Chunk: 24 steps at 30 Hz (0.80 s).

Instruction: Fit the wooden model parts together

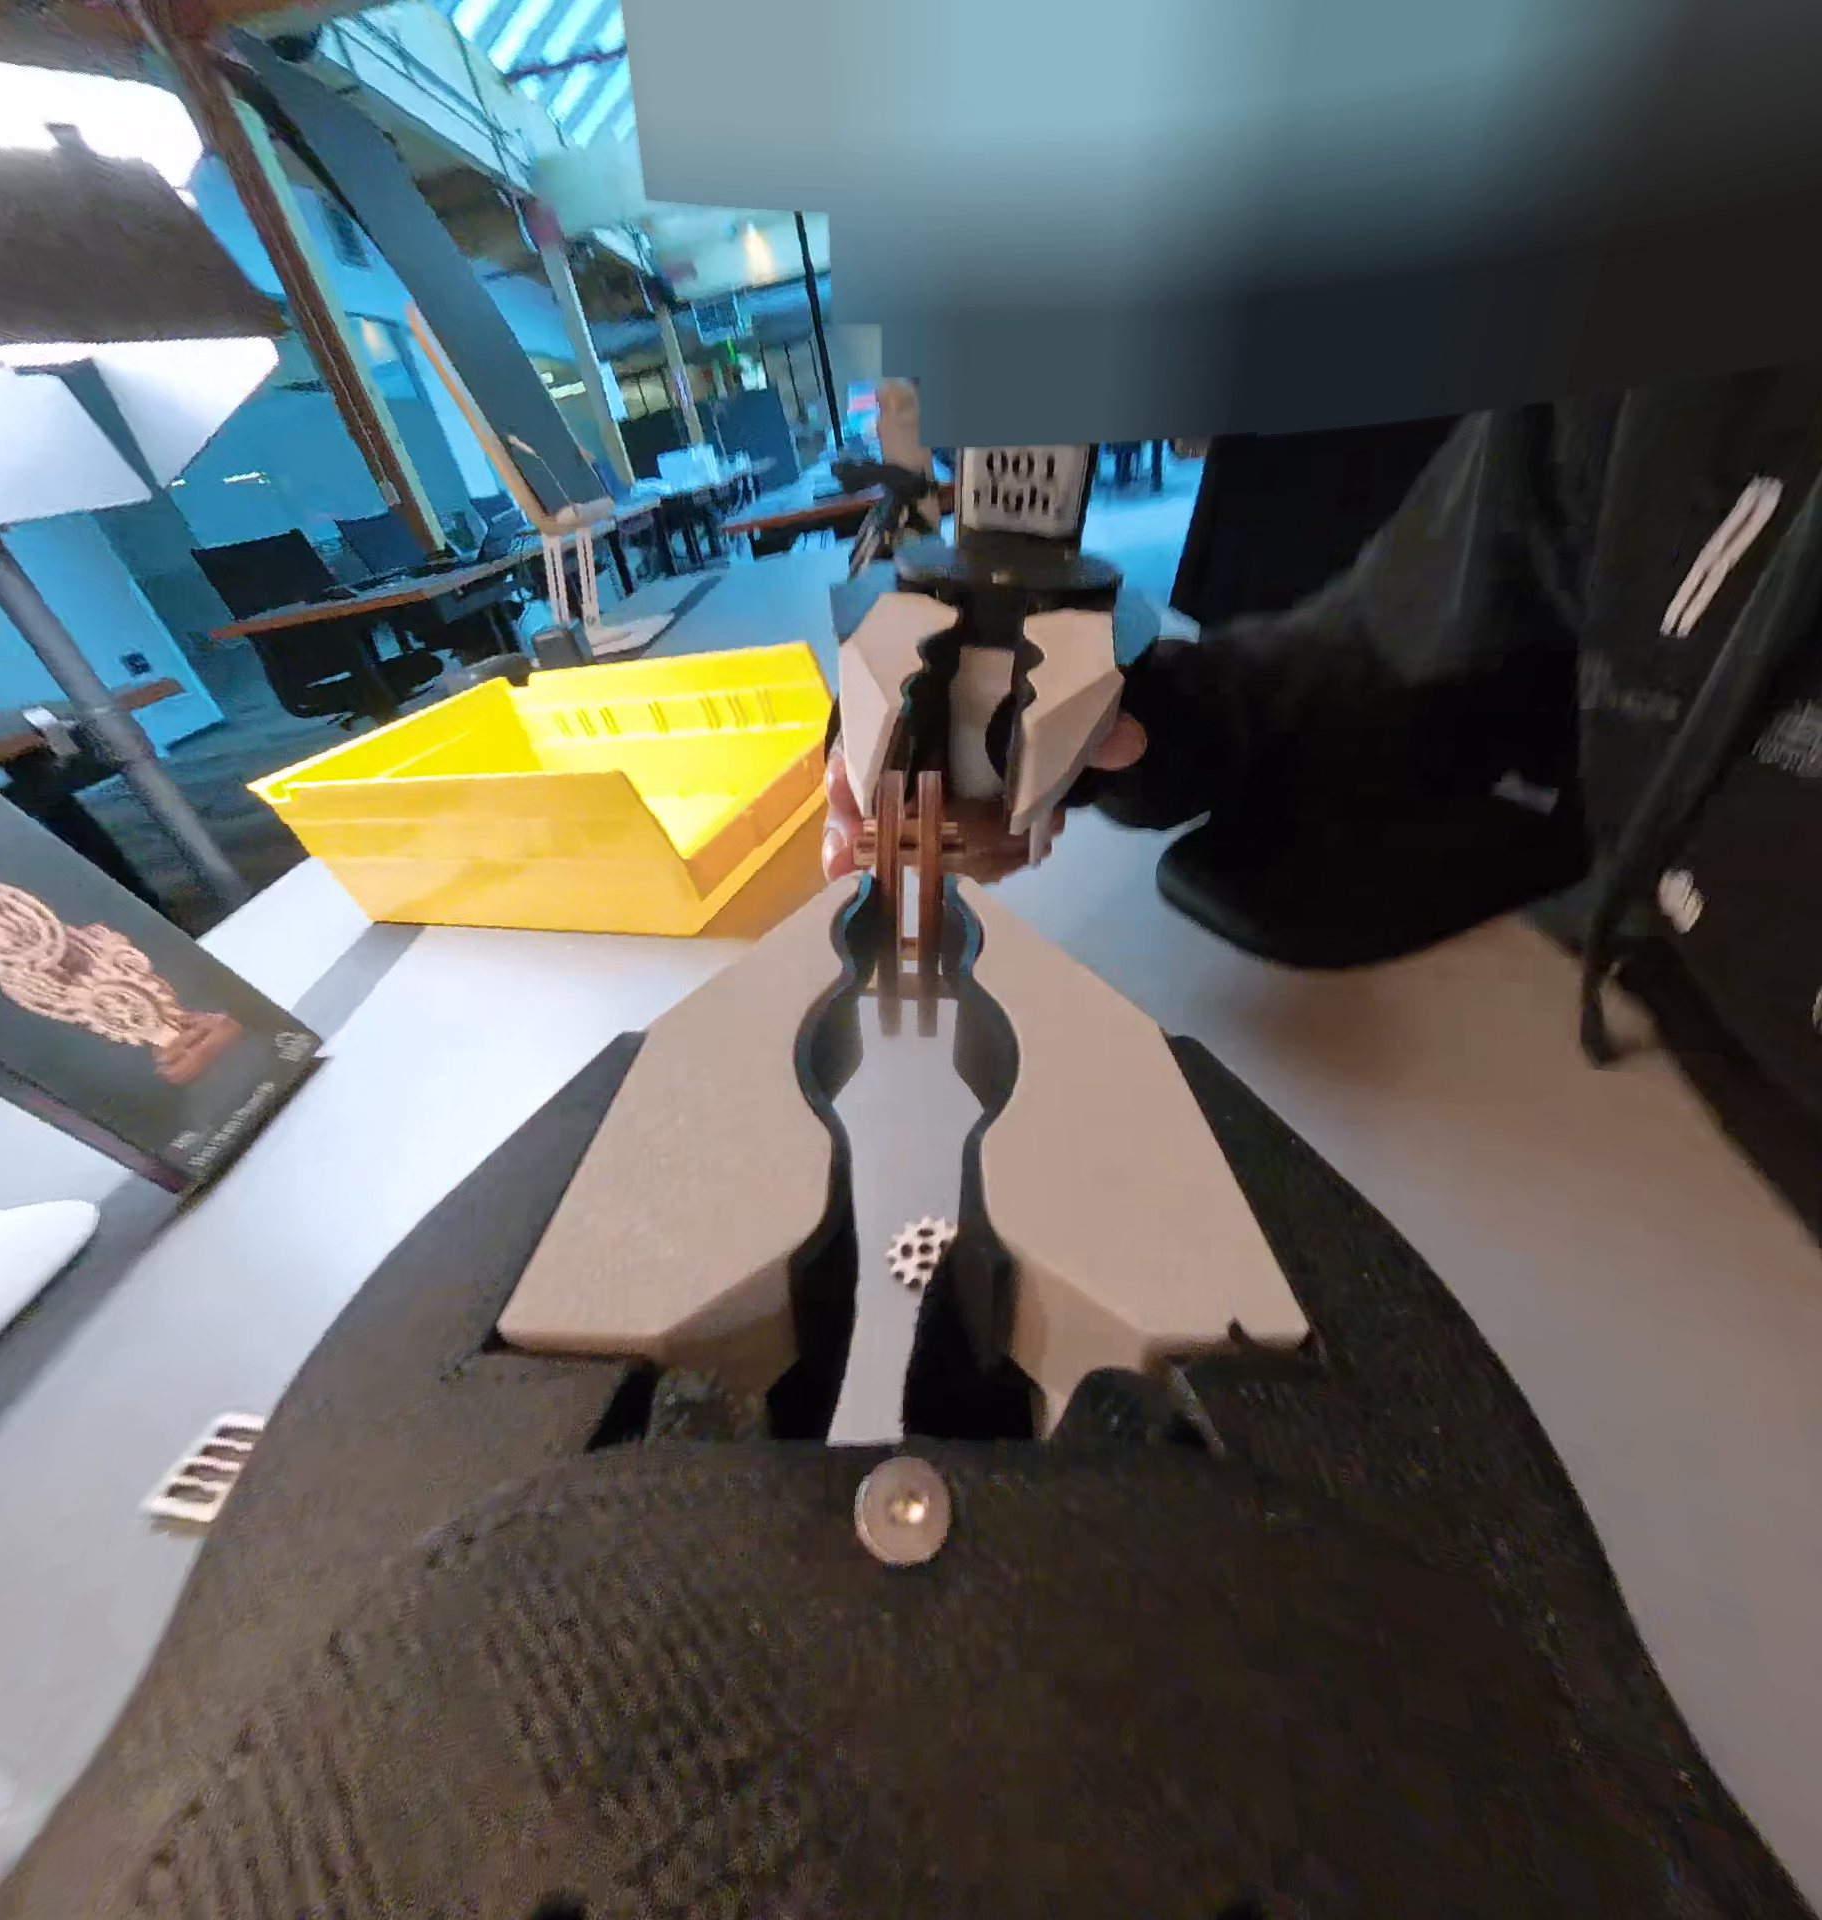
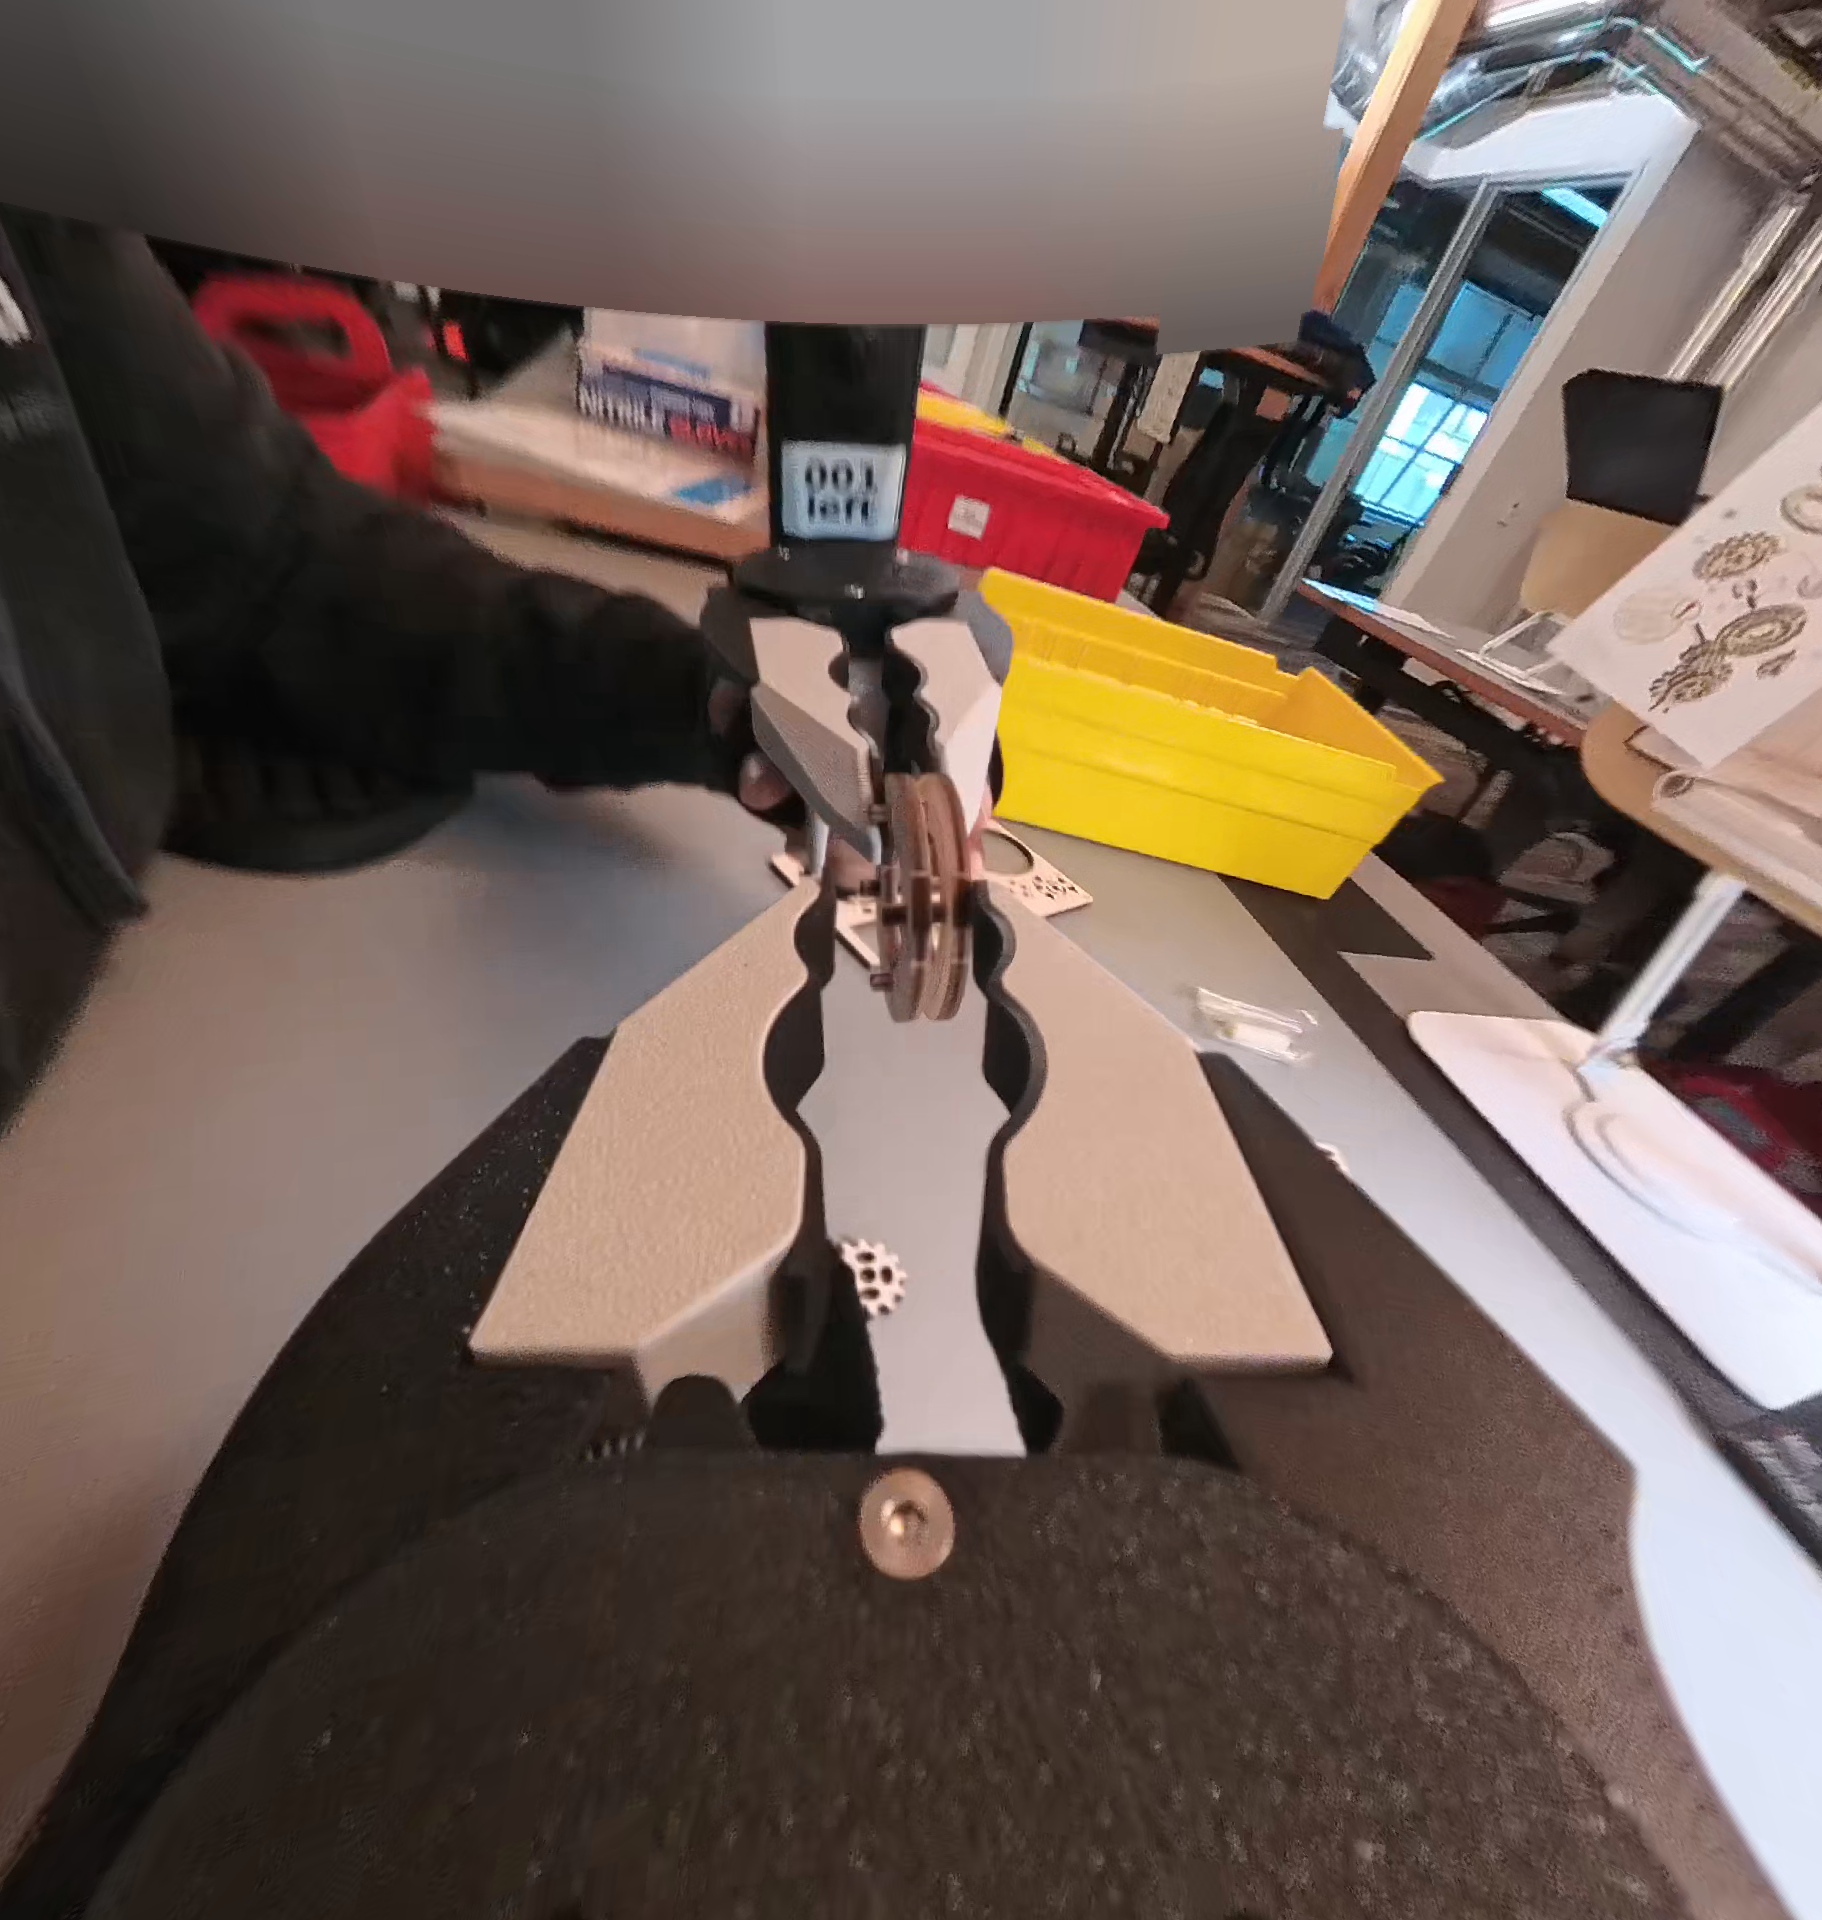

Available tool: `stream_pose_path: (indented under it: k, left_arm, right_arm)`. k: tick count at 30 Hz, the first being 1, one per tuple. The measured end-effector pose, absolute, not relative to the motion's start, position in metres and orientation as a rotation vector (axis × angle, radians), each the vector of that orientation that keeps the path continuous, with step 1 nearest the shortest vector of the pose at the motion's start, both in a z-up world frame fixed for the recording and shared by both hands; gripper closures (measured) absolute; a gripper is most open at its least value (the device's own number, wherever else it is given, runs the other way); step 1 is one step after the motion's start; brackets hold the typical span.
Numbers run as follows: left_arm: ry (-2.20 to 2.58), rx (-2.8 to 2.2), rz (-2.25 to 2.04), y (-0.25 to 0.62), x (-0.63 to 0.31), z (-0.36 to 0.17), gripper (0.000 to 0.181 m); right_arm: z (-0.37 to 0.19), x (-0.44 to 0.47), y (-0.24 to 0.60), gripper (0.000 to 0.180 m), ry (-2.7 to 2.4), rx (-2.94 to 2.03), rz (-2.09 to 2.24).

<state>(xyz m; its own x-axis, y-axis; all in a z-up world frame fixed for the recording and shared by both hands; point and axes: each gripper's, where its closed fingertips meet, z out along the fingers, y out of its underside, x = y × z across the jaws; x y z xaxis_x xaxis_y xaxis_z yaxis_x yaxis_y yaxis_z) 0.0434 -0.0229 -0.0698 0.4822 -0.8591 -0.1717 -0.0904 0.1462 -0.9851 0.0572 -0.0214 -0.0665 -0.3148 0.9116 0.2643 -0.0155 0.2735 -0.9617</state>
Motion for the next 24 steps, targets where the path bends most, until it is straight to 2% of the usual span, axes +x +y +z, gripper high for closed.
stream_pose_path:
  k: [5, 7, 15, 17, 20, 24]
  left_arm:
    - [0.8, -1.277, -0.865, -0.022, 0.043, -0.057, 0.171]
    - [0.774, -1.26, -0.913, -0.024, 0.045, -0.053, 0.171]
    - [0.731, -1.276, -1.0, -0.023, 0.044, -0.054, 0.17]
    - [0.756, -1.313, -0.975, -0.022, 0.041, -0.061, 0.169]
    - [0.777, -1.353, -0.859, -0.017, 0.025, -0.06, 0.154]
    - [0.867, -1.398, -0.707, -0.018, 0.023, -0.057, 0.151]
  right_arm:
    - [-0.062, 0.056, -0.013, 0.158, -1.506, -0.927, 1.311]
    - [-0.061, 0.055, -0.015, 0.168, -1.501, -0.931, 1.319]
    - [-0.057, 0.055, -0.016, 0.171, -1.523, -1.0, 1.359]
    - [-0.062, 0.054, -0.016, 0.171, -1.555, -1.023, 1.312]
    - [-0.067, 0.052, -0.011, 0.171, -1.578, -1.056, 1.238]
    - [-0.076, 0.05, -0.008, 0.171, -1.623, -1.077, 1.14]
